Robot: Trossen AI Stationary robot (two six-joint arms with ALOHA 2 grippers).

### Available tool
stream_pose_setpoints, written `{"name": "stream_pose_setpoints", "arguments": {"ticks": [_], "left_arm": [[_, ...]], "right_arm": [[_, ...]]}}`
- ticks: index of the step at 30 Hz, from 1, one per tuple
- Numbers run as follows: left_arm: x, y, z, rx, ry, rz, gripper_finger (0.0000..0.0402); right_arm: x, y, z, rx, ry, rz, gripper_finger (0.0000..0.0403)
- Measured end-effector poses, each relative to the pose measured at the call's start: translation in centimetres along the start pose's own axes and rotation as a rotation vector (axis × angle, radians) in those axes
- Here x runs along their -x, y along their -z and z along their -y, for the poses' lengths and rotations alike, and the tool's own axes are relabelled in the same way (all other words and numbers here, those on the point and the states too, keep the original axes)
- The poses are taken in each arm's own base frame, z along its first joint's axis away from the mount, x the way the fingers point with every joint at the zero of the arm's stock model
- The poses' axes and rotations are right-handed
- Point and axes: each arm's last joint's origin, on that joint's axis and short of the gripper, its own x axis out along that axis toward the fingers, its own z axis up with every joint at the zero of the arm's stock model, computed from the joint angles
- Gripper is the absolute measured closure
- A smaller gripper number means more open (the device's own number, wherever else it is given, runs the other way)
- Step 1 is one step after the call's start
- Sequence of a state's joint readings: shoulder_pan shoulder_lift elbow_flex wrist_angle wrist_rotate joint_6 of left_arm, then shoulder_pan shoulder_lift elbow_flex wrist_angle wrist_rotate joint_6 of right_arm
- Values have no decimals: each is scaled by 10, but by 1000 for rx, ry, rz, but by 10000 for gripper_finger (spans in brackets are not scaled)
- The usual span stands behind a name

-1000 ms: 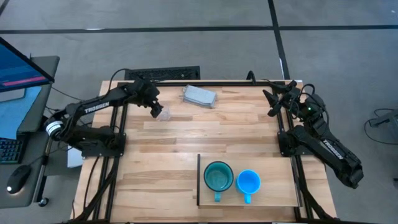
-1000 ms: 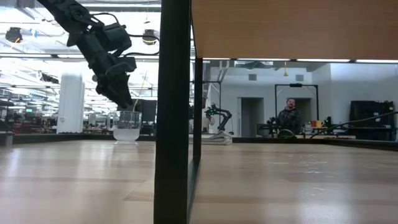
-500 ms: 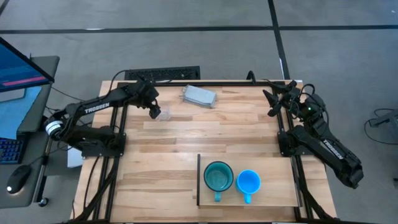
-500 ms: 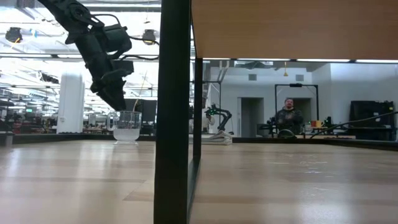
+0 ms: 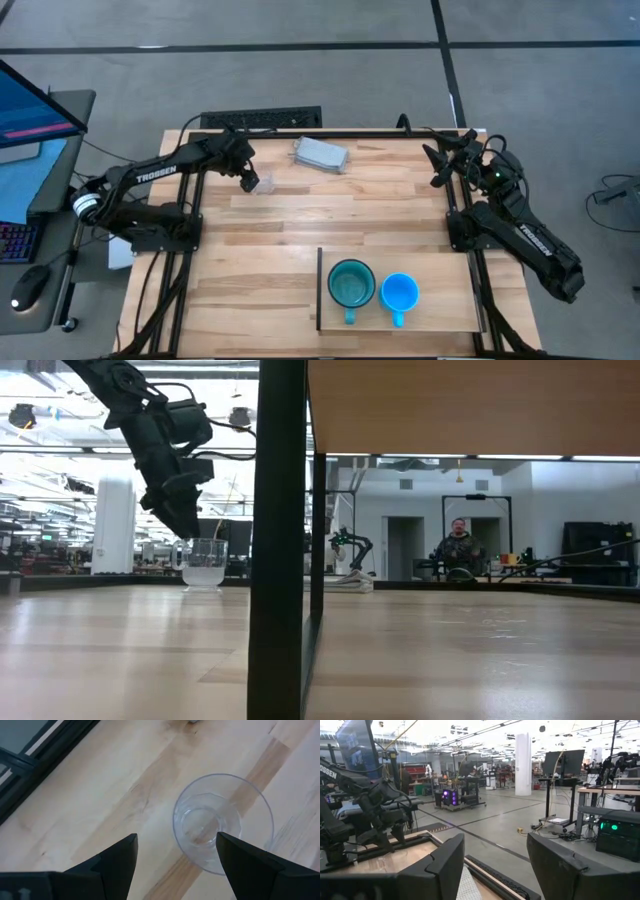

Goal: Stack small to large cups/mugs on shelf
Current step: Put the transparent mug on the shelf

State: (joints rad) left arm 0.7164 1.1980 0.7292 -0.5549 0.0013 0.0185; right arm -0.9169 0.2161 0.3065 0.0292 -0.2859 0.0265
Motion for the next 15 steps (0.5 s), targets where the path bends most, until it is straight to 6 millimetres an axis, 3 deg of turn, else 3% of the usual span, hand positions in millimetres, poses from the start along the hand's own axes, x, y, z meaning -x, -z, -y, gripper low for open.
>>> {"name": "stream_pose_setpoints", "arguments": {"ticks": [5, 10, 15], "left_arm": [[-5, 0, 1, 28, -7, -22, 140], [-22, 2, 3, 38, -9, -92, 141], [-35, -1, 7, 1, -1, -94, 162]], "right_arm": [[0, 0, 0, 0, 0, 0, 164], [0, 0, 0, 0, 0, 0, 164], [0, 0, 0, 0, 0, 0, 164]]}}
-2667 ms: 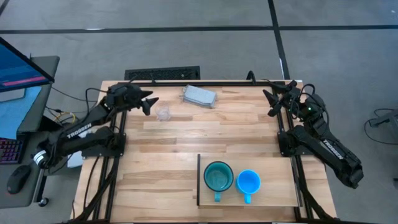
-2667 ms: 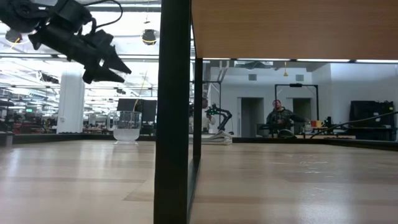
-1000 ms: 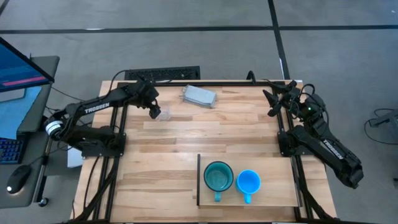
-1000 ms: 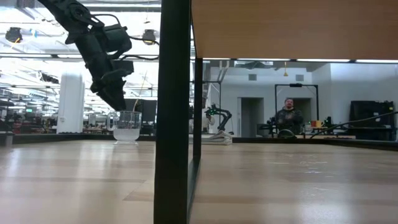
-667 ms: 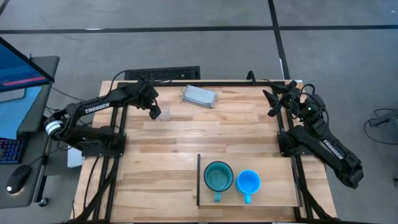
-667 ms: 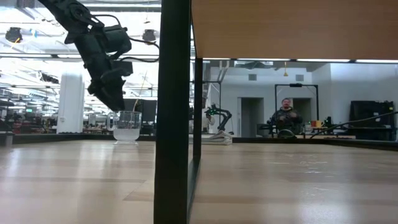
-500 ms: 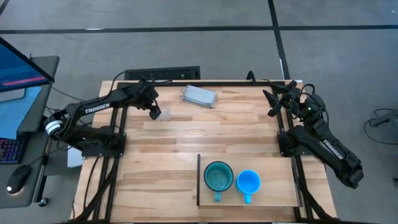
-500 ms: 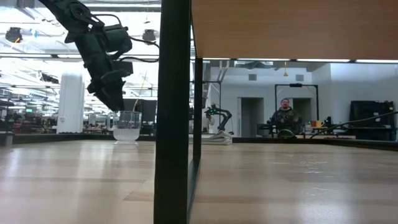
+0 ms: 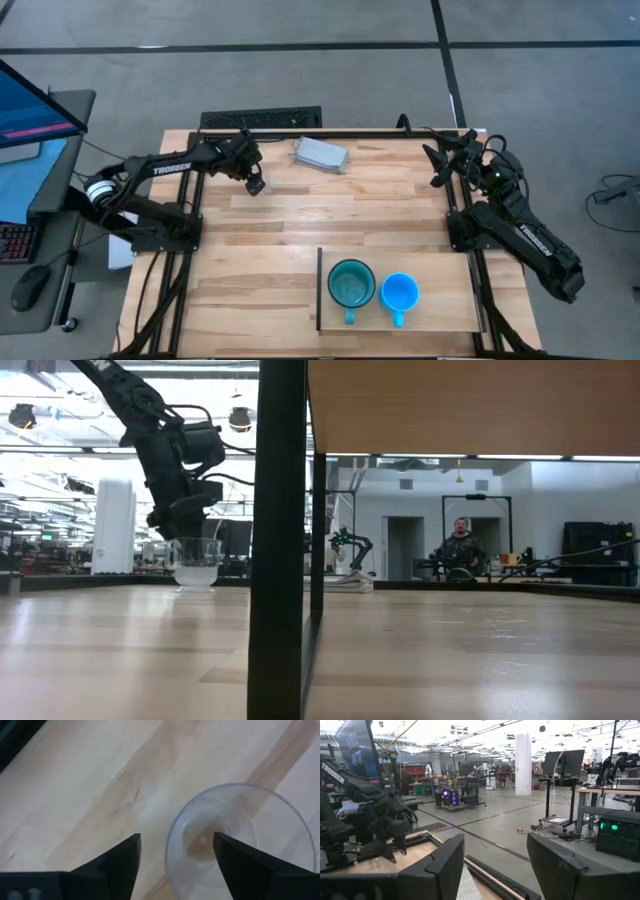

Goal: Stack small to large cups/mugs on shelf
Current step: Put the transparent mug on the shelf

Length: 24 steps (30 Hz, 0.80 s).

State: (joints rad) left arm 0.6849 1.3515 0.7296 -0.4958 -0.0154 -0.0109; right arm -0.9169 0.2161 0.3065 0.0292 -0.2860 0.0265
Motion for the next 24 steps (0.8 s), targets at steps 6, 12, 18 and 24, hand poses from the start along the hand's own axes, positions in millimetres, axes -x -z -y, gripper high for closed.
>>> {"name": "stream_pose_setpoints", "arguments": {"ticks": [6, 12, 18, 24], "left_arm": [[-1, -14, 1, -38, 4, 7, 234], [1, -29, 1, -60, 20, 35, 348], [-7, -45, 6, -21, 144, 89, 398], [-25, -69, 22, 15, 247, 104, 400]], "right_arm": [[0, 0, 0, 0, 0, 0, 164], [0, 0, 0, 0, 0, 0, 164], [0, 0, 0, 0, 0, 0, 164], [0, 0, 0, 0, 0, 0, 164]]}}
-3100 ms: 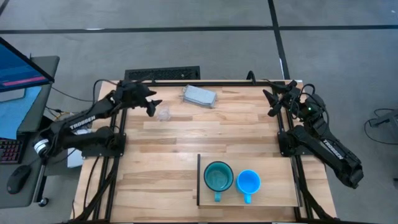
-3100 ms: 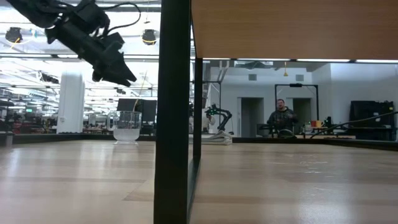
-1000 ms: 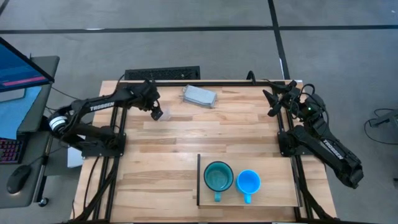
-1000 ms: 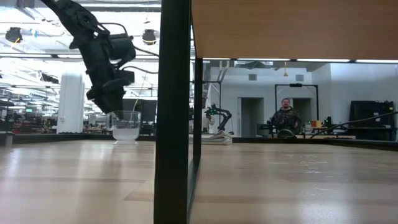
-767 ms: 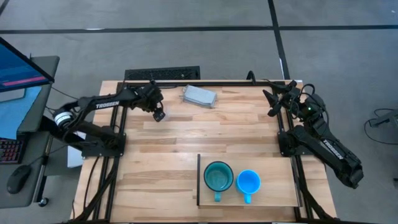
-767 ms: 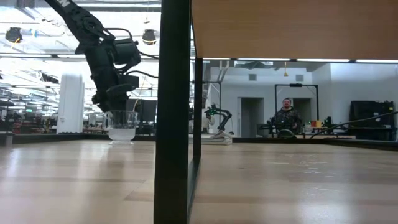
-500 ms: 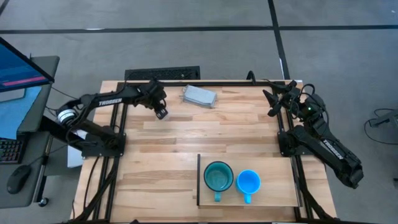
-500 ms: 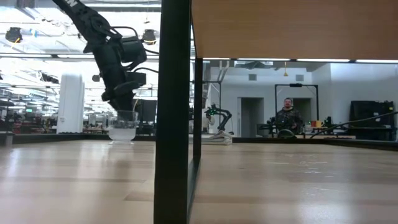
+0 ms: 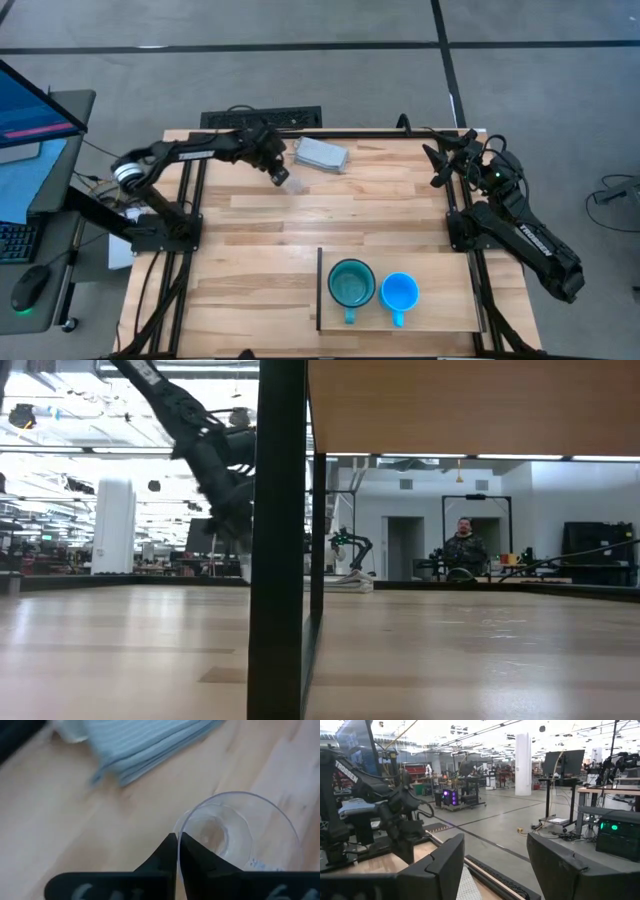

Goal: Stack small to large cups/mugs on shelf
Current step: Put the transparent mug on the shelf

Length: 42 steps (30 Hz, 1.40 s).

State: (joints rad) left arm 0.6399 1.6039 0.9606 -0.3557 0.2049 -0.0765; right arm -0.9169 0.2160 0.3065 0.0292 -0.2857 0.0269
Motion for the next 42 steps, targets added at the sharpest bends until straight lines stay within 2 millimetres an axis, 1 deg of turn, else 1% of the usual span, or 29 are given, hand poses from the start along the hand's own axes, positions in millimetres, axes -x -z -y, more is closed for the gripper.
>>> {"name": "stream_pose_setpoints", "arguments": {"ticks": [4, 9, 13, 18, 21, 27, 33, 35, 39, 42], "left_arm": [[-22, -20, 19, -12, 57, -4, 401], [-43, -52, 54, -91, 105, 14, 401], [-43, -83, 85, -174, 151, 82, 401], [-37, -108, 118, -301, 152, 86, 401], [-35, -119, 133, -341, 148, 100, 401], [-52, -128, 148, -359, 177, 71, 401], [-71, -125, 157, -372, 156, 31, 401], [-72, -123, 159, -373, 153, 16, 401], [-71, -123, 165, -384, 103, 42, 401], [-71, -123, 166, -385, 118, 46, 401]], "right_arm": [[0, 0, 0, 0, 0, 0, 164], [0, 0, 0, 0, 0, 0, 164], [0, 0, 0, -1, 0, -3, 164], [0, 3, 0, -9, 1, -30, 164], [0, 4, 0, -12, 1, -40, 164], [0, 6, 0, -18, 1, -60, 164], [0, 7, 0, -20, 1, -68, 164], [0, 7, 0, -21, 1, -72, 164], [0, 7, 0, -22, 1, -74, 164], [0, 7, 0, -22, 1, -74, 164]]}}
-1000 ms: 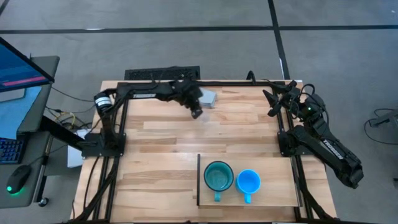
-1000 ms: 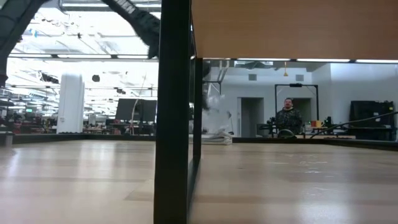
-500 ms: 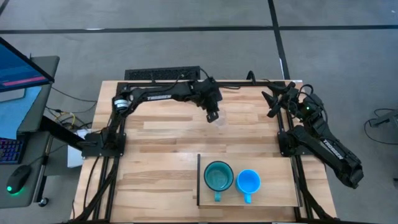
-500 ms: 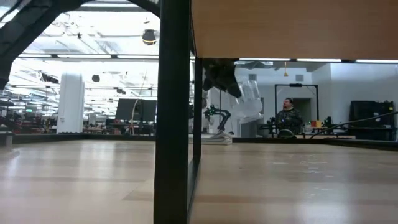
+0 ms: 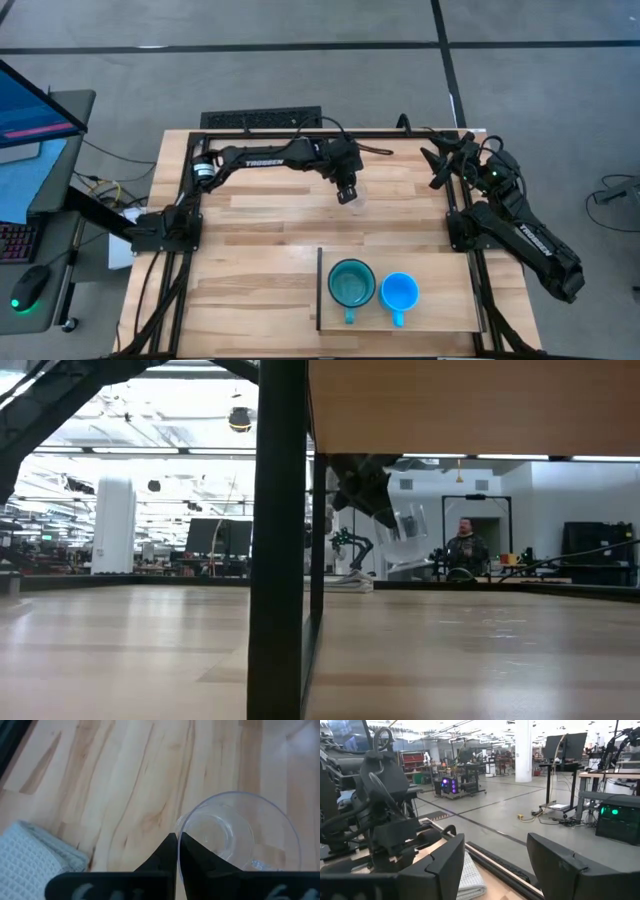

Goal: Stack small to large cups/mugs on shelf
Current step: Put the transparent mug on the shelf

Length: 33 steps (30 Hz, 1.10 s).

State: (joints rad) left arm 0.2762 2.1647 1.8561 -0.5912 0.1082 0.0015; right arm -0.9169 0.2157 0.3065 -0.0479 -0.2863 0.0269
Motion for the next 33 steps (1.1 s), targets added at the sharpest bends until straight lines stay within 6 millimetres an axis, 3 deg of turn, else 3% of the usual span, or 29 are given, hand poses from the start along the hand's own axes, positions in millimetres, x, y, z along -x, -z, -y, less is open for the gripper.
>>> {"name": "stream_pose_setpoints", "arguments": {"ticks": [7, 33], "left_arm": [[-23, 14, 4, 4, 16, -85, 401], [-33, 17, 8, 44, 99, -116, 395]], "right_arm": [[0, 0, 0, 0, -1, 0, 164], [0, 0, -1, -2, -7, -5, 164]]}}
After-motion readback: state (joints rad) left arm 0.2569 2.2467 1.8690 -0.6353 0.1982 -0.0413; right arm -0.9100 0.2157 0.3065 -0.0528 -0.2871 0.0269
